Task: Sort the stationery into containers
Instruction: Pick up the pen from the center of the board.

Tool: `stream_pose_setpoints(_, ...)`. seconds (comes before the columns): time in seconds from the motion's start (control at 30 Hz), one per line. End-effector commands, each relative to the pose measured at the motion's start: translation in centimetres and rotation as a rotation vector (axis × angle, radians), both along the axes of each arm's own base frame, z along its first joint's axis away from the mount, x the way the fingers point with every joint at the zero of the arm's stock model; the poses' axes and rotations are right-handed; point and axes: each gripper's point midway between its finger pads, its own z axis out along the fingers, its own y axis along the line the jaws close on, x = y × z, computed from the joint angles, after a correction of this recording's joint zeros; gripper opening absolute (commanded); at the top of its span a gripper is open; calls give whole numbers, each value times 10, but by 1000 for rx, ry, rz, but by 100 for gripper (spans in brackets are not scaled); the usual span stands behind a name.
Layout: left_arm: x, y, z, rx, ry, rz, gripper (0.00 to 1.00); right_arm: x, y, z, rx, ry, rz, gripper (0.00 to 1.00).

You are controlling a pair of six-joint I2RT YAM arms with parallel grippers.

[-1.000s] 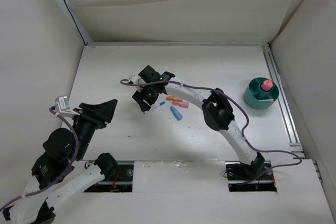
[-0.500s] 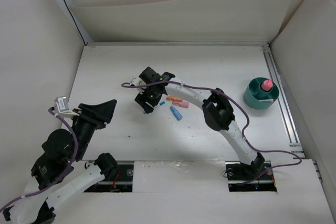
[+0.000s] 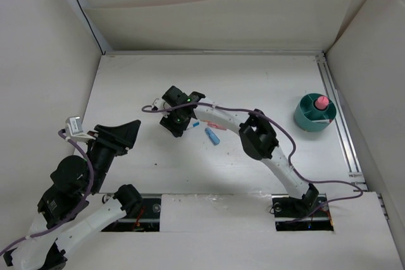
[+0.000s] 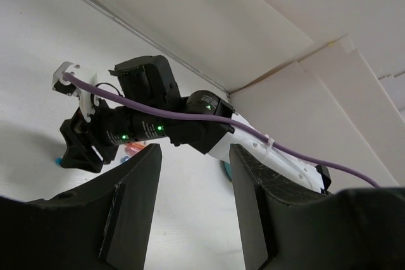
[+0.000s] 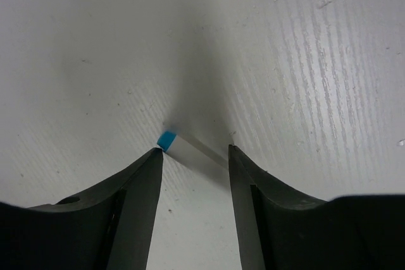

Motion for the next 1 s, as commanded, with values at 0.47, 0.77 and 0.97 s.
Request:
stream_pose_setpoints(0.47,-11,38,43,-28,-100,103,46,18,4,-17,-39,-156,-72,23)
stream_pose_setpoints(0.77,-14,47,44,-32,-109,124,47,25,26,17,94,-181,-105,3)
stream_pose_setpoints(0.97,-10,40,39,-8,-92,114,47,42,21,89,292,-155,-156,0)
